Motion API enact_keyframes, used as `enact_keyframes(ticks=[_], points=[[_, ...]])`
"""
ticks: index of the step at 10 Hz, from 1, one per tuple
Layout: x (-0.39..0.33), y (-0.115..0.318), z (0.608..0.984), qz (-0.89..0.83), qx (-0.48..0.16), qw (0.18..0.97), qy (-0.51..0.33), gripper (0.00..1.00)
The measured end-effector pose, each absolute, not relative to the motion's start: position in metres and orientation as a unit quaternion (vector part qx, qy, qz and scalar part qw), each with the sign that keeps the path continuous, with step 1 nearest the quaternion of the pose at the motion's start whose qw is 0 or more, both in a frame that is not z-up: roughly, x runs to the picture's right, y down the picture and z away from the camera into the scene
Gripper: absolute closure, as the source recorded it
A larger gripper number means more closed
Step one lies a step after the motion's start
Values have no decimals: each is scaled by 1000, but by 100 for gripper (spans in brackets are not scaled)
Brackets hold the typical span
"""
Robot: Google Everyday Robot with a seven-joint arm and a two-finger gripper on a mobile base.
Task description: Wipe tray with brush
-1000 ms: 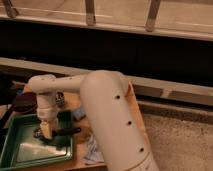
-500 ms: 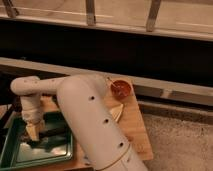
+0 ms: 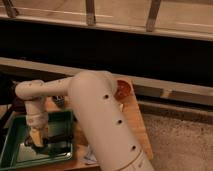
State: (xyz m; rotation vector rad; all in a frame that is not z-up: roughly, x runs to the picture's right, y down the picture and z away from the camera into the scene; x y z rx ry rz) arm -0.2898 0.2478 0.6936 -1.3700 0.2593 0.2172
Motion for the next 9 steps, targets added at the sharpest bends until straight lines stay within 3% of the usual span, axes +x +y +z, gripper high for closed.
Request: enact_keyframes(ticks=[5,9], points=[[-226,243,685,136,-612,767,138,91],[-248,212,710,120,-596,784,127,91]])
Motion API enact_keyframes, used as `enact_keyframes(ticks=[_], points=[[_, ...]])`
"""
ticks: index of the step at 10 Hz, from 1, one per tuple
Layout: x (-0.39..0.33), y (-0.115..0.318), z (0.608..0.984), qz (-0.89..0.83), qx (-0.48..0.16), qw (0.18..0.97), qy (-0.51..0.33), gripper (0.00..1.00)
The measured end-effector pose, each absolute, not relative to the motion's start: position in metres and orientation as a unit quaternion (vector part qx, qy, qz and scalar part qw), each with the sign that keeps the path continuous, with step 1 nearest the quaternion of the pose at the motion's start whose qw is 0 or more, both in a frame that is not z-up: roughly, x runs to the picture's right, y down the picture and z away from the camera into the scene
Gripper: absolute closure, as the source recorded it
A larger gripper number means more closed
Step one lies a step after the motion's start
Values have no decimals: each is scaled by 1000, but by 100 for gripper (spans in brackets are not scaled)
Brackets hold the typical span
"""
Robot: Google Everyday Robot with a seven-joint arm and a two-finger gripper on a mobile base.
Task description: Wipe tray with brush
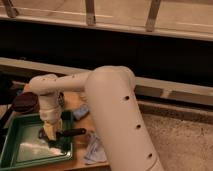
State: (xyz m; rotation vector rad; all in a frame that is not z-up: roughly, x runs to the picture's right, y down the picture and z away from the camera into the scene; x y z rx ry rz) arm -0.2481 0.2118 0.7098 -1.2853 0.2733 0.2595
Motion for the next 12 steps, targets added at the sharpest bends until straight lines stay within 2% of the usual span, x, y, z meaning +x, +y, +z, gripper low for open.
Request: enact_keyframes(ticks=[3,7,12], points=[[-295,195,723,88,-588,797,105,91],[-327,222,715,59,-608,786,96,91],[-273,259,680,109,-617,771,117,91]])
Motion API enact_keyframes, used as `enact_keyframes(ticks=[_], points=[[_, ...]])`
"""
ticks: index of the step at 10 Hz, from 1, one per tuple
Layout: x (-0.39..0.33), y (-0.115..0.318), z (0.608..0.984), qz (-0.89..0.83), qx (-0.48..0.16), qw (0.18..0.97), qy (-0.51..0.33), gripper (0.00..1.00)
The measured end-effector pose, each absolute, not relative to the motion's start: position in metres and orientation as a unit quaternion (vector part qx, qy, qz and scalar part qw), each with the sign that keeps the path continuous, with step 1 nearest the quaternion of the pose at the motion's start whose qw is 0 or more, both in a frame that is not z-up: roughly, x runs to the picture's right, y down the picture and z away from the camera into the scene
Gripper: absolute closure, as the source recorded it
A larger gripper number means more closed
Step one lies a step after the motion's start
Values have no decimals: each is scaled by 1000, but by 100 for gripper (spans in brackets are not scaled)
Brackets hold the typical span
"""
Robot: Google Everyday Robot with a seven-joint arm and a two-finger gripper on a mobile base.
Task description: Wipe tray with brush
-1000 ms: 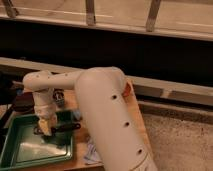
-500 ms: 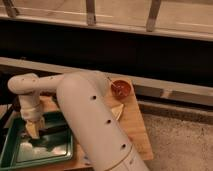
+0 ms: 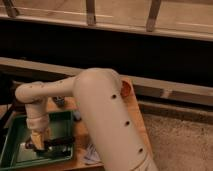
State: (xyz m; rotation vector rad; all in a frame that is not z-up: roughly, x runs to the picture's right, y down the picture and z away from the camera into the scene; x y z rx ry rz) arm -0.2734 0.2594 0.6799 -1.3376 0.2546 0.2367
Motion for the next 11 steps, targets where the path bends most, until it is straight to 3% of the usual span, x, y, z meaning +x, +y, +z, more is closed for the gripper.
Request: enact_keyframes(ticks=[6,11], points=[[-215,242,677,142,-596,778,138,91],[-288,207,709,79,-590,795,114,91]])
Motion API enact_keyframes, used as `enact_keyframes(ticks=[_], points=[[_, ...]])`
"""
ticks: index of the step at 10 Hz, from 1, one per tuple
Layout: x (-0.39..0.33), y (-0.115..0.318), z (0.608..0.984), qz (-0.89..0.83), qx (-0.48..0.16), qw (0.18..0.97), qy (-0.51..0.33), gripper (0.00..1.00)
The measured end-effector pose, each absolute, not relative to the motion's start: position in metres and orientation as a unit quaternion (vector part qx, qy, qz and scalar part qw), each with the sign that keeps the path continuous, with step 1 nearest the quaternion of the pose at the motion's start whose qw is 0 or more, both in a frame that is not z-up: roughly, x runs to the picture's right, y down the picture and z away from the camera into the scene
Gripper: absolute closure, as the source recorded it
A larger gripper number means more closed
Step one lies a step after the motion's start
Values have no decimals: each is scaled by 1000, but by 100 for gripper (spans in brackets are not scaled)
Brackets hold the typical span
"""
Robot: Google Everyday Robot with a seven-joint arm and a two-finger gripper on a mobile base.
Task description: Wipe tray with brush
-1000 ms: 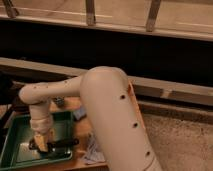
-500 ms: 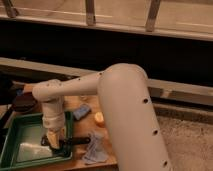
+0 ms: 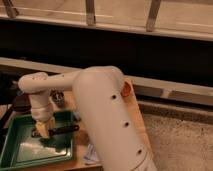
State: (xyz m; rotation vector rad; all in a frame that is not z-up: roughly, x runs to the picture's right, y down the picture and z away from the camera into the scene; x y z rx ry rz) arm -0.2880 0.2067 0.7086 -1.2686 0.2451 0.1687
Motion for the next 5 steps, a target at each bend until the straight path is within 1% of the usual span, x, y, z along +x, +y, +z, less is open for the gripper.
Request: enact_keyframes(ticks=[2,5], points=[[-311,207,710,61,-595,795,102,91],[-309,206,711,63,-595,795,103,91]])
